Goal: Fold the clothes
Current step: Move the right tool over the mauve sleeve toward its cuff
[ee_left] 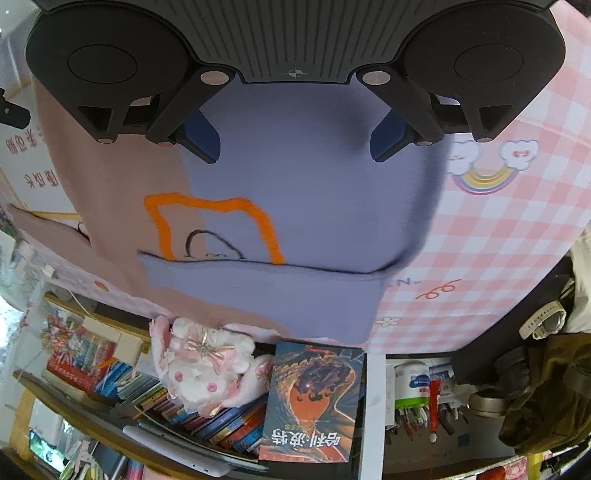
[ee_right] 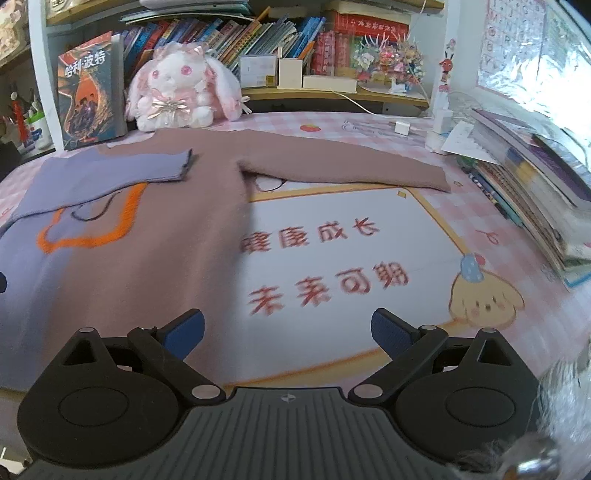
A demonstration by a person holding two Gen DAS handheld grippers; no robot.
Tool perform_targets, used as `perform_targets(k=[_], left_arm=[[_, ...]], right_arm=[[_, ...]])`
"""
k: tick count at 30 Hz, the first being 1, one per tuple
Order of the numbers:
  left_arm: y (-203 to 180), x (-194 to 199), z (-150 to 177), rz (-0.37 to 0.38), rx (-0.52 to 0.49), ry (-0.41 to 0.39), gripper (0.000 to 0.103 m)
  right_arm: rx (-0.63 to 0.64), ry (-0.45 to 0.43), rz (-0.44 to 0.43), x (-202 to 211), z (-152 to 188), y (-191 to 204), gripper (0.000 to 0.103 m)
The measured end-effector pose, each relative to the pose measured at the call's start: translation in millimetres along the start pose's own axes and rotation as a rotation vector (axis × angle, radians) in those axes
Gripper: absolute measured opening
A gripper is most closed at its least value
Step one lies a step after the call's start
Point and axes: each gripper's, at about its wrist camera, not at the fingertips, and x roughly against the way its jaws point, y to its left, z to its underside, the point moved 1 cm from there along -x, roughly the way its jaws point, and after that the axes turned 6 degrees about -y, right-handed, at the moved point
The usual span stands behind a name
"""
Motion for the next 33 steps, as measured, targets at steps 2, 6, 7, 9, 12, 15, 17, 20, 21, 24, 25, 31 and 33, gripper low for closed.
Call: perform_targets(k=[2,6,7,9,12,15,17,20,21,24,25,31,33], left_arm=[[-20.9,-1.6,-3.8,-0.026,-0.003,-0.008,0.091],[-58.9,-6.0,-5.9,-0.062,-0.005,-0.020,0.092],[-67.8,-7.7,-5.3,-0.071,-0.005,-0.018,0.092],[-85.1,-10.8,-2.9,-0.089,-0.004,-0.012,0.092],[-103.3,-12.7,1.4,-0.125,0.009,-0.006,0.092],[-113.4,-10.3,5.5,-0.174,0.042,0.000,0.092],[-117.0,-8.9,8.7,-0.208,0.064,0.011,0.092],[-121.8,-6.5,12.0,-0.248,0.081,0.028,0.092],[-123.4,-5.6,12.7,-0.259,0.083,0.032,0.092],[-129.2,-3.7,13.5,-0.286,0.076,0.044,0.092],[-131.0,-3.4,13.6,-0.293,0.073,0.048,0.092],[-138.9,-2.8,12.7,-0.317,0.050,0.068,0.092],[-139.9,-2.0,12.2,-0.322,0.046,0.067,0.092]], right_arm=[[-0.006,0.007,-0.017,-13.7,-8.8,-17.1,0.097],[-0.032,-0.009,-0.056,-39.8,-33.6,-55.9,0.097],[-0.038,-0.007,-0.065,-47.3,-37.9,-65.0,0.097],[-0.046,0.000,-0.089,-61.7,-44.6,-83.0,0.097],[-0.061,0.015,-0.115,-81.9,-55.3,-107.0,0.097],[-0.073,0.030,-0.142,-100.2,-65.5,-124.7,0.098],[-0.080,0.031,-0.155,-110.4,-71.7,-136.6,0.097],[-0.109,0.034,-0.165,-125.6,-79.7,-156.0,0.097],[-0.121,0.037,-0.164,-131.1,-82.2,-162.7,0.097],[-0.170,0.043,-0.160,-145.2,-87.7,-183.0,0.094],[-0.186,0.044,-0.157,-149.0,-89.0,-188.6,0.091],[-0.224,0.029,-0.154,-164.9,-99.0,-204.7,0.081],[-0.231,0.021,-0.154,-169.5,-102.1,-207.0,0.080]])
